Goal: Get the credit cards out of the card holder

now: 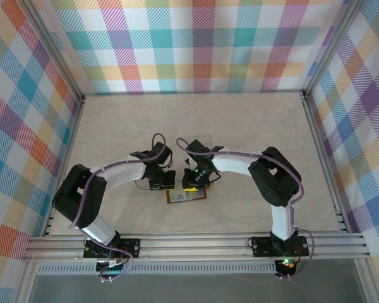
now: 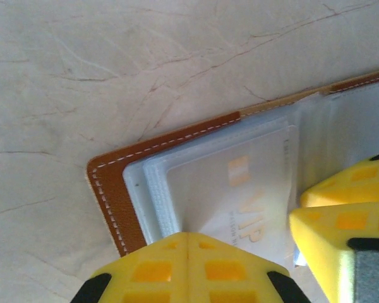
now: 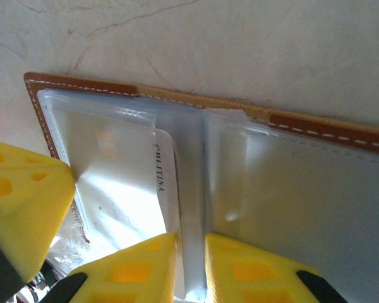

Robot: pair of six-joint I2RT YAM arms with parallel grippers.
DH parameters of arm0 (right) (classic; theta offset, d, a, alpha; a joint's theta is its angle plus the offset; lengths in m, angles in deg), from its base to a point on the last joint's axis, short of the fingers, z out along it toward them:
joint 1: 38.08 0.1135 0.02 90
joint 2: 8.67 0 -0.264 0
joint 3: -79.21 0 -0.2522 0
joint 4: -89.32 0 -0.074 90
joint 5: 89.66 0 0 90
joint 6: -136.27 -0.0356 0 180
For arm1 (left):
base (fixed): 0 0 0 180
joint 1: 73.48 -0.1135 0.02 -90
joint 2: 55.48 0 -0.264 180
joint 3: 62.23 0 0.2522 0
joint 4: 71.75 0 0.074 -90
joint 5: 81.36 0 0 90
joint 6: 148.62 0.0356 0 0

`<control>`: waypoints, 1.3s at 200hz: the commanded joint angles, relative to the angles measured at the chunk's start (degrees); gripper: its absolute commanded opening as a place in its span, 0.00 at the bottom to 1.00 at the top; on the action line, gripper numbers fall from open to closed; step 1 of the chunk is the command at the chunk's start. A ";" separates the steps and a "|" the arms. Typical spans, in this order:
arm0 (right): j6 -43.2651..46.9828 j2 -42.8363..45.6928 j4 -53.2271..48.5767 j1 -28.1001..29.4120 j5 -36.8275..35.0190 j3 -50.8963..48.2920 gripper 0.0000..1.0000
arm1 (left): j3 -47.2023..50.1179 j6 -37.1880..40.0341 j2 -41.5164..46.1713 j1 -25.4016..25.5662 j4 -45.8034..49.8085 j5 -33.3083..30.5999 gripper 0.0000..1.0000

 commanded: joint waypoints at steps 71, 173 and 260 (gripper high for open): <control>-2.19 2.25 5.52 -0.47 7.43 -1.07 0.24 | 0.33 0.19 3.98 0.51 4.48 -2.34 0.09; -0.87 -2.13 3.82 -0.52 5.84 -0.04 0.27 | 3.09 -0.74 0.06 0.49 0.88 -2.15 0.06; 0.25 1.67 -0.61 -0.47 -1.45 -0.48 0.32 | 1.84 -0.15 0.25 0.51 3.09 -3.70 0.06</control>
